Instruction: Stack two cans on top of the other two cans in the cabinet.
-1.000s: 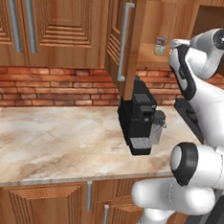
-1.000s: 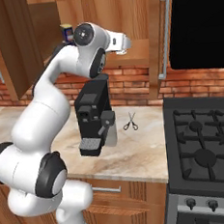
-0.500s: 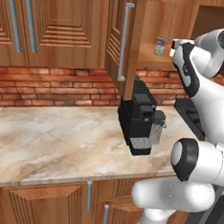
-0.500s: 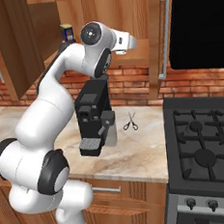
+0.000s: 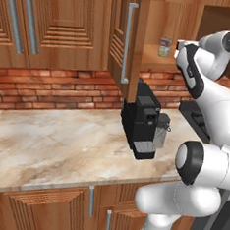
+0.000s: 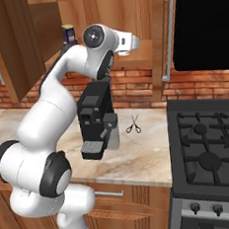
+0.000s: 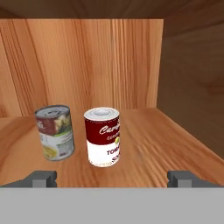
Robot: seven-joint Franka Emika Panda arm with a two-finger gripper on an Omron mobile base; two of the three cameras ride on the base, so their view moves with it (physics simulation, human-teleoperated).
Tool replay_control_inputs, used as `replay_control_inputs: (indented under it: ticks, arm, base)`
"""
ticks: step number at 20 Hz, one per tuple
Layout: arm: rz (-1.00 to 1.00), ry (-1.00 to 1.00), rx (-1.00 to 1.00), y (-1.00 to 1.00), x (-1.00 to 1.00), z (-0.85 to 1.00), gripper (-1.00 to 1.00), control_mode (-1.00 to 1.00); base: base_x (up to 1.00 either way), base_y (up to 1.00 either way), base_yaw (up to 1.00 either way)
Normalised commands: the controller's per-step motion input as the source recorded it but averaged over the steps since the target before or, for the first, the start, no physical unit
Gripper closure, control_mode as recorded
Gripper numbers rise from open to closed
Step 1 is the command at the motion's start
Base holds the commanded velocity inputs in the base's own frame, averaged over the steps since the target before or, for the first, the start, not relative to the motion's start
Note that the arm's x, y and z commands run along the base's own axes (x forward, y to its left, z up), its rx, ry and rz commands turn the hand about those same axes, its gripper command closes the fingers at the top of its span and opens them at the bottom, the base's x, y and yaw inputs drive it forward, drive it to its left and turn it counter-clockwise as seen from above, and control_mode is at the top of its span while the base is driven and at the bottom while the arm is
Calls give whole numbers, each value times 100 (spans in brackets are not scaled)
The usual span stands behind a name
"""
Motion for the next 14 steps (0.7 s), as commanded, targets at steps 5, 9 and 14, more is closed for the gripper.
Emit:
replay_control_inputs:
  ticks: [5, 9, 14]
  arm:
    - [0, -2, -1, 0, 11, -10, -100, -100]
    - [0, 0, 0, 0, 15, -6, -100, -100]
    - [0, 0, 0, 0, 21, -7, -100, -100]
  base:
    - [0, 0, 0]
    - [0, 0, 0]
    - [0, 0, 0]
